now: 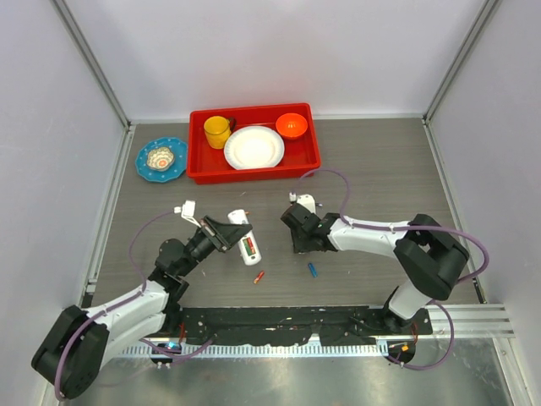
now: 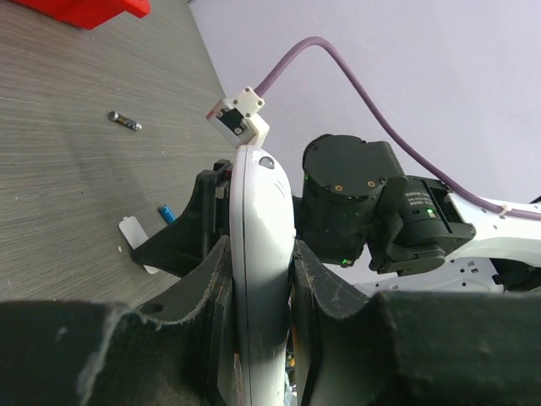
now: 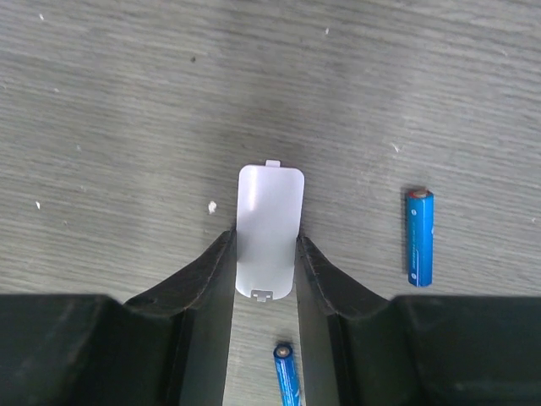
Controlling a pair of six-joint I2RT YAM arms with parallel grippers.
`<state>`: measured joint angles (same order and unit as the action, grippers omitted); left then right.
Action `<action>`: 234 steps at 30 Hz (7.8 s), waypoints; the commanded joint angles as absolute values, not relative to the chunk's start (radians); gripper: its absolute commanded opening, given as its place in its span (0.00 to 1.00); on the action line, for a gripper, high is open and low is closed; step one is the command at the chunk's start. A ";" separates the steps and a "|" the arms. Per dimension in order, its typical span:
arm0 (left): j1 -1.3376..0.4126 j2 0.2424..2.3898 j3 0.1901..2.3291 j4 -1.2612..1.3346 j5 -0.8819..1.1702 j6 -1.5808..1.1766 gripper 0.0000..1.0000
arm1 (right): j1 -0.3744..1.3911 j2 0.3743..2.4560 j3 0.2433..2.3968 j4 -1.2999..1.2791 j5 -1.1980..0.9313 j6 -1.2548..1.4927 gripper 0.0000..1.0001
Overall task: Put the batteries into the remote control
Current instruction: Pick up the battery cover at the center of the board, then load the battery cover into the remote control, then turn over the remote control at the center of the board.
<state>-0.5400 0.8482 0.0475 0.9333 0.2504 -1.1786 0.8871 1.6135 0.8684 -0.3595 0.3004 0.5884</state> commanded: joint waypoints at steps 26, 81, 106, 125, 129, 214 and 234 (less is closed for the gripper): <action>-0.584 1.516 0.316 1.546 0.199 -1.351 0.00 | 0.936 1.244 1.160 -0.743 0.104 0.425 0.01; -0.640 1.486 0.302 1.546 0.213 -1.269 0.00 | 0.989 1.470 1.351 -0.762 0.120 0.436 0.01; -0.664 1.457 0.304 1.546 0.233 -1.255 0.00 | 0.982 1.508 1.345 -0.744 0.153 0.439 0.01; -0.712 1.462 0.316 1.546 0.232 -1.250 0.00 | 0.946 1.516 1.342 -0.670 0.138 0.474 0.01; -0.721 1.468 0.322 1.546 0.227 -1.249 0.00 | 0.939 1.522 1.342 -0.661 0.135 0.477 0.01; -0.624 1.512 0.405 1.546 0.370 -1.439 0.00 | 0.693 0.913 0.664 0.033 -0.328 0.721 0.70; -0.624 1.526 0.445 1.546 0.413 -1.471 0.00 | 0.657 1.032 0.518 0.377 -0.485 0.877 0.65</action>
<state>-0.6277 1.5394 0.4091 1.2839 0.3904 -1.4601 0.6590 1.0073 0.5175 0.2840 -0.4534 0.8658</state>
